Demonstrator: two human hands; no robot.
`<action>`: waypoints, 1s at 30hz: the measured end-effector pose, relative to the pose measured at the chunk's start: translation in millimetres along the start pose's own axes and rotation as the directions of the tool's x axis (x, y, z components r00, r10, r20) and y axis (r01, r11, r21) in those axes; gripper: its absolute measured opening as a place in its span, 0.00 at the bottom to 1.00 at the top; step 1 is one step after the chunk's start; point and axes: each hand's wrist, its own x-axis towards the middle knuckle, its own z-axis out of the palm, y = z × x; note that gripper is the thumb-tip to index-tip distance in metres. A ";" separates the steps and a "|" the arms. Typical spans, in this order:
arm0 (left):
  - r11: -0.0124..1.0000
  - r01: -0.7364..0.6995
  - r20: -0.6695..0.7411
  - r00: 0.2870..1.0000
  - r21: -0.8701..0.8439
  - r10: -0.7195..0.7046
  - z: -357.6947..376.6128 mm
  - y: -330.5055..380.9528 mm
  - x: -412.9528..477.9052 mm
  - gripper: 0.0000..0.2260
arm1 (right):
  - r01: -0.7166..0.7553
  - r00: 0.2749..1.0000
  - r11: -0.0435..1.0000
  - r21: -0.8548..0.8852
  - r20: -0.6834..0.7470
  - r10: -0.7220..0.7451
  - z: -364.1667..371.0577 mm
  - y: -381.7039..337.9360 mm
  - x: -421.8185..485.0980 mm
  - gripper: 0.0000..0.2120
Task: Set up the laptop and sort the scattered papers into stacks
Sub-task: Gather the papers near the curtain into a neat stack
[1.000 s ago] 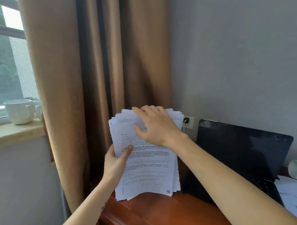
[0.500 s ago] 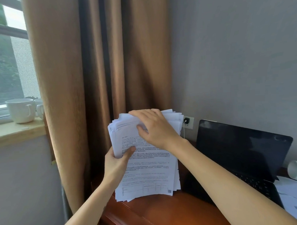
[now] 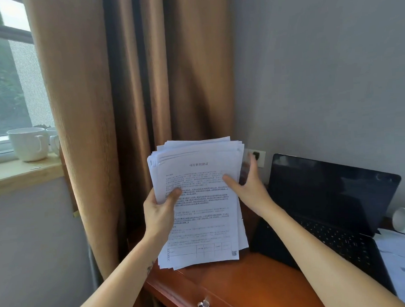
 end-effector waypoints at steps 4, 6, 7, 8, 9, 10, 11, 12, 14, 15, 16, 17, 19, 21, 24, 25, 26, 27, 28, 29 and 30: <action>0.999 0.032 0.021 0.999 0.034 -0.033 -2.0 5.7 9.0 0.11 | -0.207 0.964 0.956 0.209 0.211 0.163 13.5 28.4 -28.7 0.29; 0.996 0.064 0.040 0.997 0.057 -0.066 -0.9 10.2 17.3 0.11 | -0.222 0.968 0.933 0.285 0.177 0.177 21.9 33.9 -32.3 0.26; 0.994 0.090 0.048 0.994 0.066 -0.093 0.4 12.1 23.0 0.11 | -0.226 0.971 0.927 0.299 0.144 0.190 25.7 34.2 -32.1 0.26; 0.990 0.123 0.054 0.990 0.073 -0.127 2.3 13.6 29.1 0.10 | -0.231 0.972 0.925 0.303 0.104 0.208 29.1 33.9 -31.1 0.26; 0.984 0.157 0.063 0.985 0.083 -0.163 3.6 13.2 36.1 0.10 | -0.239 0.971 0.921 0.307 0.064 0.230 31.6 34.9 -29.6 0.27; 0.977 0.196 0.071 0.977 0.083 -0.202 5.8 13.0 43.3 0.09 | -0.245 0.968 0.914 0.323 0.028 0.249 33.5 35.9 -27.6 0.28; 0.968 0.236 0.084 0.967 0.082 -0.243 8.7 12.5 51.5 0.08 | -0.244 0.965 0.910 0.336 -0.007 0.261 34.5 36.8 -25.4 0.29; 0.958 0.272 0.101 0.955 0.087 -0.280 11.7 12.6 58.2 0.08 | -0.245 0.960 0.904 0.350 -0.041 0.276 35.0 37.7 -23.6 0.29; 0.933 0.331 0.149 0.925 0.140 -0.351 17.6 12.0 74.0 0.09 | -0.269 0.943 0.884 0.383 -0.083 0.323 34.7 40.5 -19.3 0.26; 0.912 0.363 0.178 0.901 0.190 -0.396 20.2 10.2 82.7 0.10 | -0.295 0.931 0.868 0.400 -0.083 0.355 34.6 43.3 -17.6 0.24; 0.885 0.395 0.210 0.870 0.246 -0.446 21.6 7.4 92.1 0.11 | -0.328 0.918 0.846 0.420 -0.070 0.390 35.4 47.0 -16.4 0.22; 0.856 0.427 0.241 0.833 0.293 -0.498 22.5 3.4 101.6 0.13 | -0.366 0.901 0.824 0.432 -0.057 0.430 37.3 52.3 -15.6 0.19; 0.768 0.505 0.292 0.724 0.394 -0.626 25.2 -5.6 115.2 0.19 | -0.442 0.856 0.775 0.450 -0.045 0.514 42.2 64.7 -15.7 0.15; 0.675 0.558 0.296 0.621 0.483 -0.726 29.1 -20.1 124.3 0.19 | -0.513 0.806 0.727 0.457 -0.035 0.591 46.5 75.6 -17.0 0.12; 0.587 0.586 0.284 0.530 0.558 -0.799 35.1 -44.0 133.7 0.13 | -0.620 0.708 0.634 0.463 -0.019 0.706 50.9 92.9 -16.1 0.12; 0.566 0.595 0.288 0.500 0.570 -0.816 35.0 -50.9 135.3 0.14 | -0.645 0.680 0.610 0.461 -0.019 0.733 51.3 98.0 -15.5 0.13; 0.553 0.604 0.303 0.471 0.574 -0.829 33.2 -59.0 137.6 0.15 | -0.662 0.654 0.587 0.466 -0.024 0.756 52.0 103.9 -13.9 0.14; 0.550 0.606 0.327 0.446 0.575 -0.833 30.1 -66.4 139.0 0.16 | -0.674 0.632 0.569 0.471 -0.032 0.775 52.9 109.1 -12.6 0.16; 0.554 0.601 0.355 0.426 0.576 -0.832 26.2 -73.9 139.3 0.17 | -0.684 0.609 0.553 0.476 -0.043 0.792 54.3 114.7 -11.1 0.18; 0.555 0.591 0.371 0.413 0.585 -0.832 21.3 -79.5 137.8 0.20 | -0.692 0.593 0.543 0.475 -0.056 0.804 55.8 118.1 -9.7 0.19; 0.558 0.583 0.382 0.407 0.591 -0.830 15.2 -85.3 135.7 0.22 | -0.697 0.582 0.538 0.473 -0.065 0.811 57.8 120.8 -8.6 0.20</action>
